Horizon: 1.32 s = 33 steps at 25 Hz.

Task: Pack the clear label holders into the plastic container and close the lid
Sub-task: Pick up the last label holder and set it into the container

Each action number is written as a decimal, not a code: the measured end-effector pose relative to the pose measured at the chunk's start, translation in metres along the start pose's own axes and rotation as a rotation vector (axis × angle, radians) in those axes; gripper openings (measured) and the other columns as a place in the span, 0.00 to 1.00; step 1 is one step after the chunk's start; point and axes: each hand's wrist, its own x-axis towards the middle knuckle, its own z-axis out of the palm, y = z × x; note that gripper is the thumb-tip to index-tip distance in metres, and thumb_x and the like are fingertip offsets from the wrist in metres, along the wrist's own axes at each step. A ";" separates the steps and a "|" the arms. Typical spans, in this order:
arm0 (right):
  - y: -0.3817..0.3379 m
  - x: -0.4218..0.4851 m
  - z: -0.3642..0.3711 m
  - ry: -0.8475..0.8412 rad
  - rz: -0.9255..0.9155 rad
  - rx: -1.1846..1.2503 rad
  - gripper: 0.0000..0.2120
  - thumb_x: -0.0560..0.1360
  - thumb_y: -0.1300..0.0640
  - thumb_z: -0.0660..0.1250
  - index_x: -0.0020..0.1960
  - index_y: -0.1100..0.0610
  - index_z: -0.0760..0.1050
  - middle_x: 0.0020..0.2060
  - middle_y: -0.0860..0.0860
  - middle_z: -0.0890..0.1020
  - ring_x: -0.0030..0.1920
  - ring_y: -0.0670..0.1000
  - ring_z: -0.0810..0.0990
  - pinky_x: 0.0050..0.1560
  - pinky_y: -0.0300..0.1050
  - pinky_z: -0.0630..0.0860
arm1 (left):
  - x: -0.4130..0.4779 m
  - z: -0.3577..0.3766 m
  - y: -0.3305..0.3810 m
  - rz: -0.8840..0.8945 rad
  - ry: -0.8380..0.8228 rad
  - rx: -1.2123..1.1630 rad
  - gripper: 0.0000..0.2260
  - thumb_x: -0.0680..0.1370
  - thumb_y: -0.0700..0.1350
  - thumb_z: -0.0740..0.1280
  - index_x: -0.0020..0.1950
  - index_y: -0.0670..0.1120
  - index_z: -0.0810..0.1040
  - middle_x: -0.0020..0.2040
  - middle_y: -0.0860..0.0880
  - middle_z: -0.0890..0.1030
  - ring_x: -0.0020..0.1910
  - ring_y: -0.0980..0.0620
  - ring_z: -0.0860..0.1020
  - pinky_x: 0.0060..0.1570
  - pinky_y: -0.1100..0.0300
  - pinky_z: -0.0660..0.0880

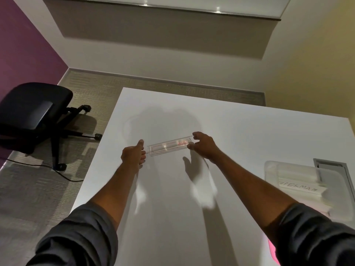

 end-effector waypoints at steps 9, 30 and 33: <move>0.001 0.008 0.009 0.029 0.129 0.313 0.26 0.78 0.61 0.76 0.74 0.66 0.75 0.68 0.62 0.82 0.62 0.57 0.84 0.66 0.56 0.82 | 0.010 0.012 0.003 -0.103 -0.154 -0.104 0.10 0.82 0.39 0.73 0.43 0.36 0.81 0.34 0.42 0.82 0.29 0.50 0.75 0.27 0.61 0.73; 0.015 -0.099 -0.032 0.175 0.146 1.153 0.08 0.75 0.67 0.78 0.54 0.65 0.87 0.47 0.61 0.89 0.50 0.61 0.91 0.53 0.47 0.87 | -0.083 0.043 -0.001 0.035 -0.236 -0.145 0.12 0.79 0.39 0.78 0.58 0.33 0.84 0.44 0.38 0.89 0.39 0.46 0.89 0.44 0.57 0.88; 0.006 -0.125 -0.018 0.195 0.060 1.114 0.08 0.74 0.65 0.79 0.53 0.62 0.89 0.49 0.61 0.90 0.53 0.61 0.91 0.58 0.51 0.87 | -0.106 0.062 -0.002 0.023 -0.257 -0.138 0.16 0.78 0.42 0.79 0.58 0.32 0.83 0.46 0.37 0.89 0.42 0.44 0.89 0.53 0.51 0.88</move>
